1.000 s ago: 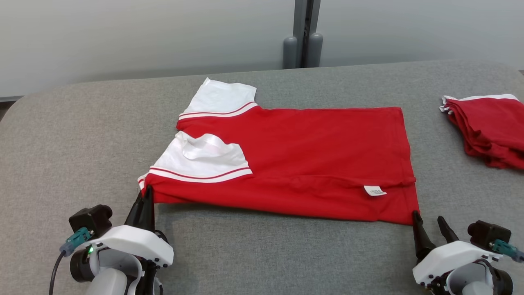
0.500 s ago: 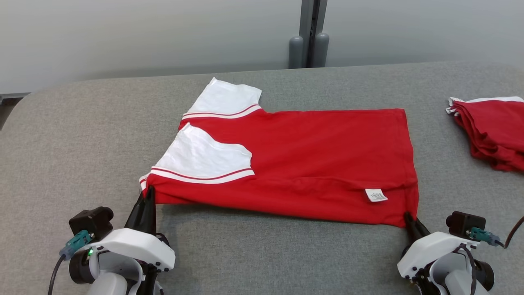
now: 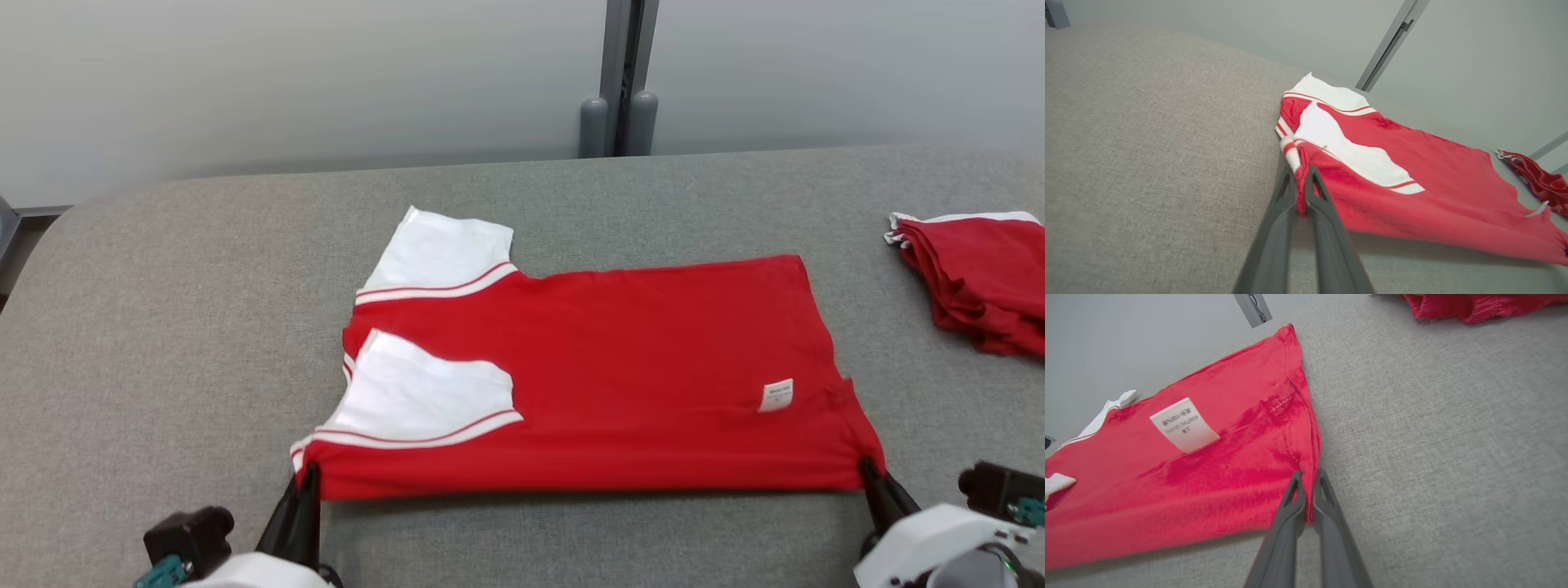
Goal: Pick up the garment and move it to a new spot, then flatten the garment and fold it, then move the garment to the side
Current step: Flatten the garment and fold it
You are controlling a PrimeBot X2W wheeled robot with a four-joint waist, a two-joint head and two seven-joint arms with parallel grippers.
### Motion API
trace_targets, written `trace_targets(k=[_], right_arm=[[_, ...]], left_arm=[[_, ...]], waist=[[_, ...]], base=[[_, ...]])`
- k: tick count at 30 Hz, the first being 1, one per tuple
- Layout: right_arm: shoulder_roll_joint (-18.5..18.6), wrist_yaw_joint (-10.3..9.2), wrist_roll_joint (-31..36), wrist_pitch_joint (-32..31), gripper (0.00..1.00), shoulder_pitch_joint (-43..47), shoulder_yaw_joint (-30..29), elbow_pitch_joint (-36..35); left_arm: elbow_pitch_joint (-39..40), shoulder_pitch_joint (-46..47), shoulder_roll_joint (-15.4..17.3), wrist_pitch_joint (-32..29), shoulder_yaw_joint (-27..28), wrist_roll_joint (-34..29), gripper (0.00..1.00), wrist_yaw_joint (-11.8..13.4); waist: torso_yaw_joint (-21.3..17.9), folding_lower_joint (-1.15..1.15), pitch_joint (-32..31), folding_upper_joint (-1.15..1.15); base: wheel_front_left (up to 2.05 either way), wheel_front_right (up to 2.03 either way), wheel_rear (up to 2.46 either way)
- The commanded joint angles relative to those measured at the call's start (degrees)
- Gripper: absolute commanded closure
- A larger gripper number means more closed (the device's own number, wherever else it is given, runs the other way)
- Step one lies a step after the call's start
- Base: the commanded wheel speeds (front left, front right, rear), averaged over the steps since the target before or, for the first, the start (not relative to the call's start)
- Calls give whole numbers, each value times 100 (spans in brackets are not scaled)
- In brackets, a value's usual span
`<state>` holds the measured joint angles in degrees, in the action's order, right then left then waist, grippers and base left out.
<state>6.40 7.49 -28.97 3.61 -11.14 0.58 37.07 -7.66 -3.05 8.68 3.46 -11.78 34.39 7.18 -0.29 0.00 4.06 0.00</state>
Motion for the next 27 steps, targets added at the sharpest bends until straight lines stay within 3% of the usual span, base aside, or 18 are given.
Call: trace_targets(k=[1,11,20,23,24,25,26,27], right_arm=[[90,1,26,-137,100,261,-111,-262],[-165,1,251,-974,100,1605,-772,-2032],[-319,1,437,-1271,98,2082,-1064,-2397],[-329,1,484,-1247,64,2106,-1112,-2340],[-331,1,476,-1223,61,2112,-1115,-2308],[-331,1,468,-1196,56,2113,-1123,-2277],[-331,1,470,-1173,42,2119,-1129,-2250],[-334,1,477,-1142,2,2122,-1134,-2232]], left_arm=[[129,-164,60,-53,28,28,100,68],[584,-1041,87,-364,-140,69,100,263],[352,-1253,95,-576,-352,48,100,296],[305,-1265,123,-675,-388,48,100,337],[295,-1276,128,-718,-407,51,100,340],[281,-1291,131,-750,-424,76,89,332],[275,-1302,138,-777,-436,84,68,326],[267,-1304,150,-789,-446,82,26,325]], waist=[[-2,0,-6,0],[-2,0,20,0],[-21,0,-83,0],[-50,0,-120,0],[-61,0,-130,0],[-72,0,-138,0],[-83,0,-148,0],[-93,0,-158,0]], base=[[0,0,0],[0,0,0],[0,0,0],[0,0,0],[0,0,0],[0,0,0],[0,0,0],[0,0,0]])
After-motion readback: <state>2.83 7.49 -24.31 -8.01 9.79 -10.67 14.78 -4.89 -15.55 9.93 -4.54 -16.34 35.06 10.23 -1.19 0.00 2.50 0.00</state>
